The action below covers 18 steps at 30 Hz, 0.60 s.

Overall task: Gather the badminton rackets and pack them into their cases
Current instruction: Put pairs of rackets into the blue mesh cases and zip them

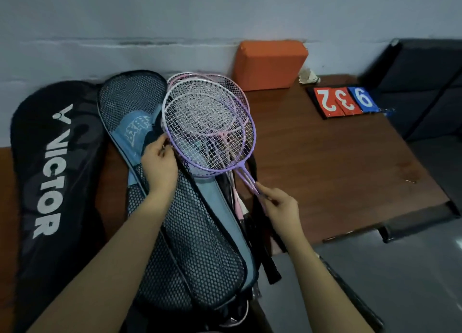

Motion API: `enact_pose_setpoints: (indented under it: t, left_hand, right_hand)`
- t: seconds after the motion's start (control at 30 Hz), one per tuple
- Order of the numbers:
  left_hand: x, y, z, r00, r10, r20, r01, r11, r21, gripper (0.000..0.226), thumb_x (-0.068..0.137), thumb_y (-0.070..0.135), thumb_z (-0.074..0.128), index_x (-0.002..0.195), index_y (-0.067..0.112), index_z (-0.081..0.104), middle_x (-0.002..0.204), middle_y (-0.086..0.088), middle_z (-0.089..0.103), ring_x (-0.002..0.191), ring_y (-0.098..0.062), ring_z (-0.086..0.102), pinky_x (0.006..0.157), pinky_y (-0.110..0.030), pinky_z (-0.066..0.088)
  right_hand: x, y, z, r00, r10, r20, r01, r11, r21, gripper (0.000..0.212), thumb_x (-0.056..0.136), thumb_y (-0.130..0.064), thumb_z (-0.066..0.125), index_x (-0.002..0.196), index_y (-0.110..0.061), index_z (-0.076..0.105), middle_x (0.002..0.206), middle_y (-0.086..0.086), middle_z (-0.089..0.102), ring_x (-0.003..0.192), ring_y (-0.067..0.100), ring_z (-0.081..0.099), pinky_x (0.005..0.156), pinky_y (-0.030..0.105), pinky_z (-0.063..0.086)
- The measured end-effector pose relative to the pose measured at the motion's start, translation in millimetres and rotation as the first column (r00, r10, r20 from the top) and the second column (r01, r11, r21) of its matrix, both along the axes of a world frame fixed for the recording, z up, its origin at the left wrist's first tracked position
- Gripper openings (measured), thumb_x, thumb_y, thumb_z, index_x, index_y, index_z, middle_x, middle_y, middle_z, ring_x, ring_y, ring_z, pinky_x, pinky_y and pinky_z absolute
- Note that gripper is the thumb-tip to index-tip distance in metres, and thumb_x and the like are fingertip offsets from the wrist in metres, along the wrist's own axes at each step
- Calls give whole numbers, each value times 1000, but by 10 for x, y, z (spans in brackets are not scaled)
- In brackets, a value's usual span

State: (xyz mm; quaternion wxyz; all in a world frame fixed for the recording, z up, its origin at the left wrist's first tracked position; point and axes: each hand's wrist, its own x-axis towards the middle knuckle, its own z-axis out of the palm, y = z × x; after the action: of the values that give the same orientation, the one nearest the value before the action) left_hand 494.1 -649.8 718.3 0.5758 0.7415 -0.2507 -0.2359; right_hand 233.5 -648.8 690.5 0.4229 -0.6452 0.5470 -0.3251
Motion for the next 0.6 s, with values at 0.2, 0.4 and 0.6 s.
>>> enact_pose_setpoints:
  t: [0.2,0.4,0.6]
  left_hand:
    - [85,121,91,1000,-23,21,23,1000,2,46,87,14,61,131,13,51,107,5,53,95,-3,49,86,-13,37]
    - [26,77,104,964,-217,152,194,969,154,58,86,21,64,138,15,40,116,4,39,97,-6,42,91,-14,31]
    - [-86,57,-15,854,-465,233,363,854,373,65,88,15,61,143,6,28,146,-11,24,128,-24,35,109,-25,24]
  right_hand:
    - [-109,51,-110,976,-12,-217,-9,996,-94,35,88,-12,60,109,-38,67,74,-8,59,70,12,58,61,35,45]
    - [-145,85,-104,960,0,-281,-16,999,-52,33,87,-8,60,109,-30,69,75,-11,58,70,10,57,59,28,42]
    - [10,139,25,998,17,59,-36,942,333,25,84,-4,65,103,-18,73,65,4,63,46,15,49,43,24,41]
